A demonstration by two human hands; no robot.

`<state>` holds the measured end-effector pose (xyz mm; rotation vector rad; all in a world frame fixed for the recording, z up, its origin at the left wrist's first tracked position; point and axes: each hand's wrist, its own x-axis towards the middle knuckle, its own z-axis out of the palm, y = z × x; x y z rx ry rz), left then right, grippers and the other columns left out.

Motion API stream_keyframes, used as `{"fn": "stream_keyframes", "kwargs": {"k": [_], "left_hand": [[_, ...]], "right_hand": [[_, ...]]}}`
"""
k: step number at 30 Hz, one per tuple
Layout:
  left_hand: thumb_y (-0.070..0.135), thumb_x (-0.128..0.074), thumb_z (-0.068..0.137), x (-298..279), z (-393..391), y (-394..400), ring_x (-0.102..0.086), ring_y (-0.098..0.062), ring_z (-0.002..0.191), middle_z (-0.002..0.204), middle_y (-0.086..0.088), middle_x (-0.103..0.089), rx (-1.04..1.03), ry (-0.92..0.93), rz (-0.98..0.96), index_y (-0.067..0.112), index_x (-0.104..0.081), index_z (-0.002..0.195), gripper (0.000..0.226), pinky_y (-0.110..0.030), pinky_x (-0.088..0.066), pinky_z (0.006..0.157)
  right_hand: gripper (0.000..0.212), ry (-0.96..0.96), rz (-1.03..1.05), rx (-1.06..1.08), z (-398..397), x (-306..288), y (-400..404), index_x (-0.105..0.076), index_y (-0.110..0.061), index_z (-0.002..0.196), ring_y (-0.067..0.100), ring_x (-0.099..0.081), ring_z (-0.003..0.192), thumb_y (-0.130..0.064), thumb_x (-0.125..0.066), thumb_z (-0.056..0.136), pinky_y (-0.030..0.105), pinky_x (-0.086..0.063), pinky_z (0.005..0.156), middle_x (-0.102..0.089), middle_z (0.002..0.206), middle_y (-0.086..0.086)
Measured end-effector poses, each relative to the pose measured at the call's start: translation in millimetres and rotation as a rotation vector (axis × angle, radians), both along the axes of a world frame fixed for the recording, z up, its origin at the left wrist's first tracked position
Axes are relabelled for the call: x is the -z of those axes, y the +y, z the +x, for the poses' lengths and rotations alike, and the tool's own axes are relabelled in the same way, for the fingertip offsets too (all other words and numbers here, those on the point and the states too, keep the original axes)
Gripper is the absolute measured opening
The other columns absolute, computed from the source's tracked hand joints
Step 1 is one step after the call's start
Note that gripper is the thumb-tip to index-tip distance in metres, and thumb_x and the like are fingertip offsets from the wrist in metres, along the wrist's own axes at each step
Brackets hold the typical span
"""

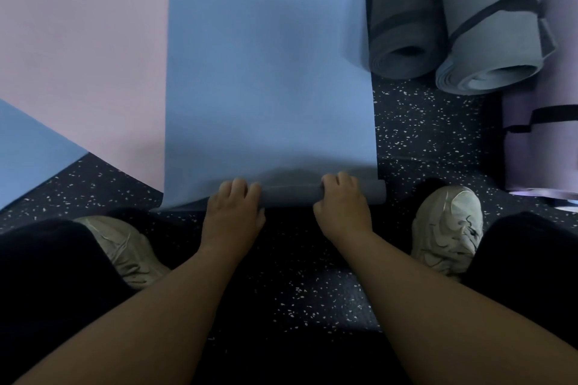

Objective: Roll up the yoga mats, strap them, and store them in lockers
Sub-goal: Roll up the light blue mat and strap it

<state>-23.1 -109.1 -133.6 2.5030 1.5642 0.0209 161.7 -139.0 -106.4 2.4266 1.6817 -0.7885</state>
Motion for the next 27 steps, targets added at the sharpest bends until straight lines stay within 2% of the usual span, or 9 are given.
{"fn": "stream_keyframes", "kwargs": {"k": [4, 9, 11, 14, 16, 19, 21, 24, 27], "left_hand": [[0.012, -0.085, 0.050, 7, -3, 3, -0.034, -0.026, 0.080, 0.087, -0.011, -0.052, -0.022, 0.045, -0.002, 0.014, -0.061, 0.091, 0.048, -0.037, -0.042, 0.063], [0.011, -0.077, 0.068, 9, -1, 15, -0.050, -0.033, 0.086, 0.092, -0.013, -0.057, -0.028, 0.012, 0.018, 0.015, -0.068, 0.091, 0.025, -0.040, -0.032, 0.079], [0.010, -0.074, 0.072, 10, 0, 18, -0.053, -0.036, 0.082, 0.087, -0.013, -0.056, -0.025, 0.022, 0.004, 0.015, -0.069, 0.091, 0.020, -0.041, -0.029, 0.082], [0.011, -0.073, 0.078, 12, -4, 20, -0.053, -0.035, 0.077, 0.084, -0.012, -0.056, 0.014, 0.034, -0.088, 0.017, -0.068, 0.096, 0.020, -0.044, -0.040, 0.080], [0.019, -0.063, 0.084, 12, -10, 19, -0.053, -0.034, 0.076, 0.084, -0.010, -0.056, 0.051, 0.039, -0.113, 0.020, -0.068, 0.098, 0.015, -0.044, -0.045, 0.076], [0.036, -0.041, 0.084, 12, -19, 12, -0.057, -0.031, 0.072, 0.078, -0.005, -0.057, 0.048, 0.047, -0.173, 0.025, -0.069, 0.093, 0.032, -0.041, -0.048, 0.069], [0.040, -0.035, 0.085, 12, -22, 6, -0.058, -0.031, 0.077, 0.080, -0.005, -0.057, 0.027, 0.037, -0.213, 0.027, -0.069, 0.095, 0.038, -0.043, -0.045, 0.073], [0.046, -0.019, 0.084, 12, -24, -1, -0.055, -0.033, 0.093, 0.091, -0.007, -0.058, -0.023, 0.019, -0.324, 0.028, -0.067, 0.108, 0.056, -0.041, -0.031, 0.082], [0.048, -0.007, 0.083, 7, -20, 0, -0.053, -0.031, 0.101, 0.099, -0.005, -0.060, -0.031, 0.038, -0.335, 0.028, -0.062, 0.113, 0.066, -0.040, -0.026, 0.082]], "right_hand": [[0.038, 0.018, -0.028, -0.023, 3, 2, 1, -0.047, -0.016, 0.123, 0.024, -0.036, 0.117, -0.021, -0.054, 0.087, 0.032, -0.036, 0.091, -0.040, 0.123, 0.007], [0.037, -0.003, -0.060, -0.087, 8, 8, -2, -0.046, -0.019, 0.129, 0.023, -0.034, 0.121, -0.014, -0.051, 0.092, 0.031, -0.038, 0.092, -0.037, 0.128, 0.005], [0.037, -0.010, -0.048, -0.085, 9, 9, -3, -0.047, -0.019, 0.130, 0.024, -0.035, 0.121, -0.016, -0.052, 0.094, 0.031, -0.037, 0.093, -0.039, 0.128, 0.005], [0.032, -0.029, -0.048, -0.088, 10, 7, -3, -0.051, -0.020, 0.126, 0.024, -0.040, 0.118, -0.024, -0.052, 0.095, 0.034, -0.034, 0.095, -0.045, 0.125, 0.004], [0.029, -0.014, -0.044, -0.082, 12, 7, -6, -0.054, -0.019, 0.121, 0.023, -0.043, 0.115, -0.026, -0.055, 0.093, 0.034, -0.035, 0.094, -0.049, 0.122, 0.003], [0.026, 0.041, -0.014, -0.056, 13, 5, -17, -0.055, -0.017, 0.113, 0.021, -0.047, 0.108, -0.027, -0.061, 0.090, 0.032, -0.036, 0.084, -0.055, 0.116, 0.001], [0.023, 0.064, -0.017, -0.055, 14, 4, -24, -0.053, -0.017, 0.107, 0.021, -0.048, 0.103, -0.030, -0.060, 0.090, 0.032, -0.034, 0.076, -0.057, 0.110, 0.000], [0.021, 0.077, -0.037, -0.078, 17, 6, -30, -0.054, -0.017, 0.104, 0.021, -0.050, 0.100, -0.035, -0.054, 0.094, 0.035, -0.038, 0.077, -0.060, 0.106, -0.001], [0.024, 0.051, -0.055, -0.100, 19, 6, -28, -0.055, -0.019, 0.103, 0.021, -0.051, 0.101, -0.040, -0.046, 0.097, 0.036, -0.038, 0.078, -0.061, 0.105, -0.001]]}}
